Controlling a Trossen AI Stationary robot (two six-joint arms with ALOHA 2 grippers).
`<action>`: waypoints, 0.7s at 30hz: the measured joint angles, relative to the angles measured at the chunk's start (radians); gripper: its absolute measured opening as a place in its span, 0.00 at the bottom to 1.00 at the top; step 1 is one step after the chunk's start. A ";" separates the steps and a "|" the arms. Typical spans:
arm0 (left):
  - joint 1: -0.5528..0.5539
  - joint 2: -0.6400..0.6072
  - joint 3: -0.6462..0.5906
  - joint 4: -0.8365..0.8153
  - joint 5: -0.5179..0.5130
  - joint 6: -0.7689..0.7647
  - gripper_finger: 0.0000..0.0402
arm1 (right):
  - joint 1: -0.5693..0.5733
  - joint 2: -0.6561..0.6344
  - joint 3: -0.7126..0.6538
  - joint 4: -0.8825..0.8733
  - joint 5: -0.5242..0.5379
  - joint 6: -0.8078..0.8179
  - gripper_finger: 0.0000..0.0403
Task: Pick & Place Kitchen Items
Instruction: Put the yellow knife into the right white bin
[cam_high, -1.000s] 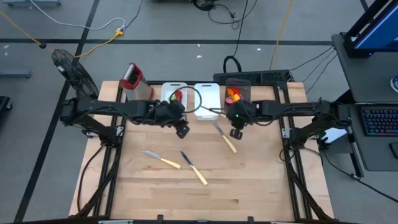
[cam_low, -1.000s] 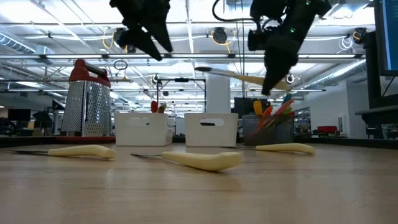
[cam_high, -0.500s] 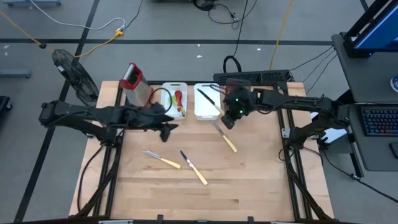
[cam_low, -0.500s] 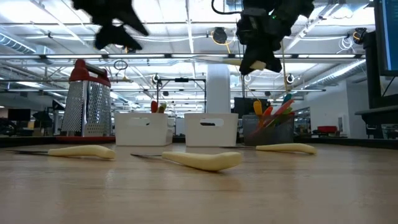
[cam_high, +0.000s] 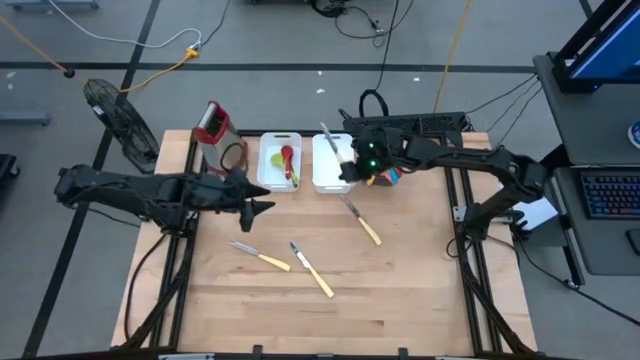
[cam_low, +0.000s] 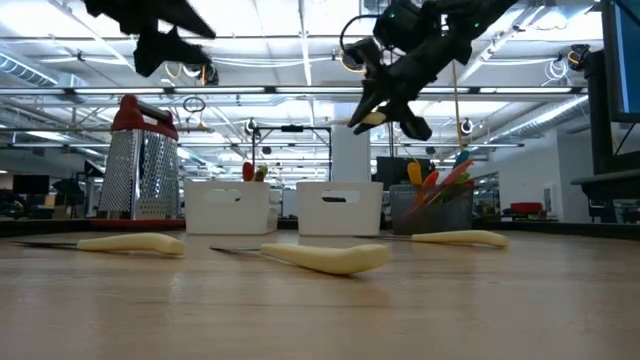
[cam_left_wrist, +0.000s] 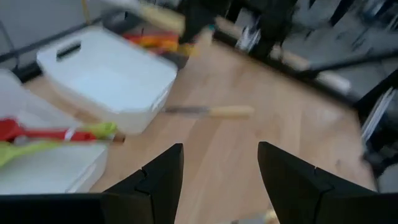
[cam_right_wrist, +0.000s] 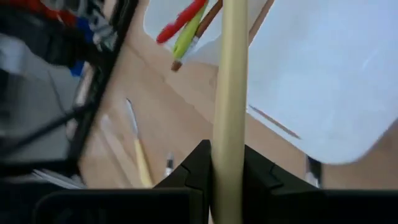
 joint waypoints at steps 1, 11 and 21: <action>-0.002 0.004 -0.003 -0.015 0.001 0.003 0.53 | -0.010 0.008 0.000 0.037 -0.026 0.039 0.09; -0.035 0.004 -0.002 -0.009 0.007 0.076 0.53 | -0.077 0.093 0.001 0.177 -0.278 0.388 0.09; -0.056 0.004 -0.002 -0.011 0.007 0.097 0.53 | -0.076 0.160 0.001 0.179 -0.390 0.546 0.09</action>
